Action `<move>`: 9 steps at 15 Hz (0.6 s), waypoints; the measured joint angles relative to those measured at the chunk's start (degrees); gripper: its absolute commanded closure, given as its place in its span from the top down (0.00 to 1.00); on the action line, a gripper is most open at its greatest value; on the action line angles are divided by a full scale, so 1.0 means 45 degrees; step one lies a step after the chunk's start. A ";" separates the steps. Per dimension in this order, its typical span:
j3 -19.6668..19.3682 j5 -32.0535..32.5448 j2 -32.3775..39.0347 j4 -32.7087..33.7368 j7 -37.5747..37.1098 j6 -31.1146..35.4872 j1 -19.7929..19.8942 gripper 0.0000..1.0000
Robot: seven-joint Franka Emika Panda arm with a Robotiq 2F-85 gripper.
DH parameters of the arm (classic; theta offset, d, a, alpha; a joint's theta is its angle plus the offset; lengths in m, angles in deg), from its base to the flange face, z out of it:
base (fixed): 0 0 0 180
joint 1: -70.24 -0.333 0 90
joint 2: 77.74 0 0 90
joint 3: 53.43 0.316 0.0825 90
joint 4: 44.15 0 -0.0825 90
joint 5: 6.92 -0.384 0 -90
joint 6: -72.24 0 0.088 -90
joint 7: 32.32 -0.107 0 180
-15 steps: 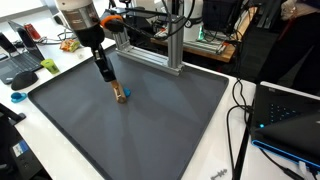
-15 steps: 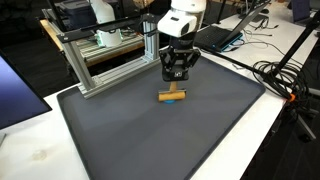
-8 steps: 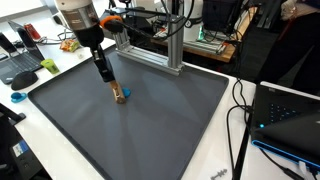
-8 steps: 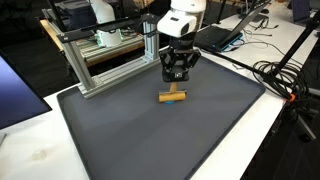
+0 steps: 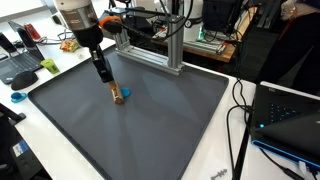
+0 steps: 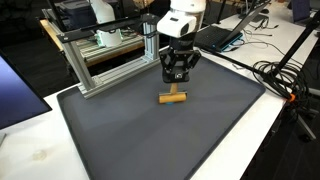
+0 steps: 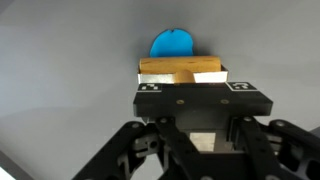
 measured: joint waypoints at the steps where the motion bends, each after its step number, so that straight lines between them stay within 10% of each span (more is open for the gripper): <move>1: -0.0001 0.0000 0.0009 0.0009 0.0002 0.0002 0.0000 0.22; 9: 0.0027 0.0000 0.0155 0.0310 0.1374 -0.0434 0.0007 0.22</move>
